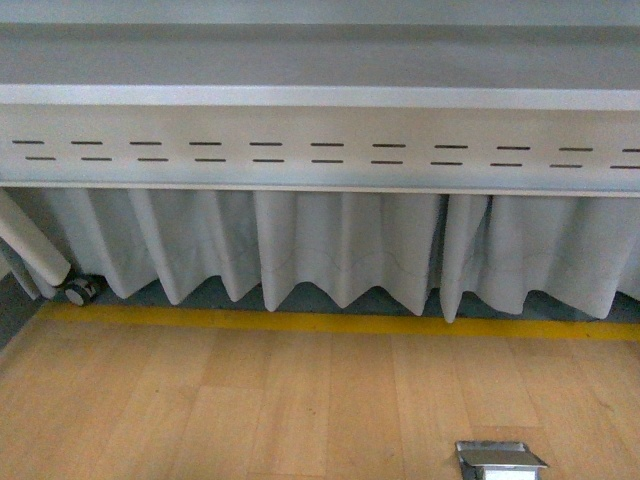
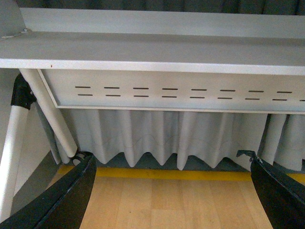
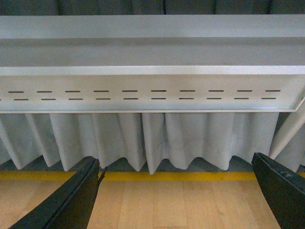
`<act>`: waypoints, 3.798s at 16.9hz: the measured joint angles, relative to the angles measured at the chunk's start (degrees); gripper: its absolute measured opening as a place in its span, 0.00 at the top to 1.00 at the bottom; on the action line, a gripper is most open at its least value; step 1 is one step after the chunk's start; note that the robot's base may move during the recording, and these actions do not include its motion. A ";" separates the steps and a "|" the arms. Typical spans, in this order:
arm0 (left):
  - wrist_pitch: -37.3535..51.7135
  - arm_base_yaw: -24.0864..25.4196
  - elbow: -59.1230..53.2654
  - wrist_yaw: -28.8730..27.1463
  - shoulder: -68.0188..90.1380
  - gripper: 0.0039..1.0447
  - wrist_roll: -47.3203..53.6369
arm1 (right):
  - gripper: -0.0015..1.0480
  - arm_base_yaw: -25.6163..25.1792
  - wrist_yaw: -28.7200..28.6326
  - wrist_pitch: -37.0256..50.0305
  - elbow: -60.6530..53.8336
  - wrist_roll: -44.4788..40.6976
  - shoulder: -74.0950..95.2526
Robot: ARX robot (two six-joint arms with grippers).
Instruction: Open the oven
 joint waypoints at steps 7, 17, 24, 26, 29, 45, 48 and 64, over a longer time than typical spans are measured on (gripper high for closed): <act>0.00 0.00 0.00 0.00 0.00 0.06 0.00 | 0.06 0.00 0.00 0.00 0.00 -0.02 0.00; 0.02 0.00 0.00 0.00 0.00 0.06 0.00 | 0.06 0.00 0.00 0.00 0.00 -0.02 0.00; 0.02 0.00 0.00 -0.02 0.00 0.06 0.00 | 0.06 0.00 0.00 0.00 0.00 -0.02 0.00; 0.02 0.00 0.00 0.00 0.00 0.06 0.00 | 0.06 0.00 0.00 0.00 0.00 0.00 0.00; 0.00 0.00 0.00 -0.02 0.00 0.06 0.00 | 0.06 0.00 0.00 0.00 0.00 0.00 0.00; 0.02 0.00 0.00 0.00 0.00 0.06 0.00 | 0.06 0.00 0.00 0.00 0.00 0.00 0.00; 0.00 0.00 0.00 0.00 0.00 0.06 0.00 | 0.06 0.00 0.00 0.00 0.00 0.00 0.00; -0.04 0.00 0.00 -0.02 0.00 0.06 0.04 | 0.06 0.00 -0.07 0.02 0.00 -0.02 -0.07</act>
